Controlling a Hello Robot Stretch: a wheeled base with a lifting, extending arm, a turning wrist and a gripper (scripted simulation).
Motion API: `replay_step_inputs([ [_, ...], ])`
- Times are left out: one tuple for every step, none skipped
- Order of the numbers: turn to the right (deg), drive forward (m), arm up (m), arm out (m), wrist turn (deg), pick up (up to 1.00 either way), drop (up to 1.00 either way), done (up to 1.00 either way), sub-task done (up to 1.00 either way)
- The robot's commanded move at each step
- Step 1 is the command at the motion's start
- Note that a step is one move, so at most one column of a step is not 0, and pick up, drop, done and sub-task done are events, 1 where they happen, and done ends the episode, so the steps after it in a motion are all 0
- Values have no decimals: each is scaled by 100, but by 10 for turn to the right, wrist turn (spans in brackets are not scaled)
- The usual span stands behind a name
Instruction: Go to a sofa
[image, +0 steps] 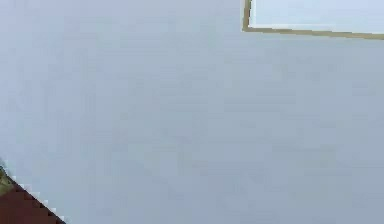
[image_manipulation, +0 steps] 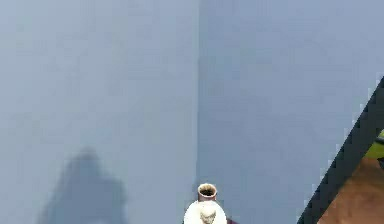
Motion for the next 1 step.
replay_step_inputs([
  [450, 0, 0, 0, 0, 0, 0, 0, 0],
])
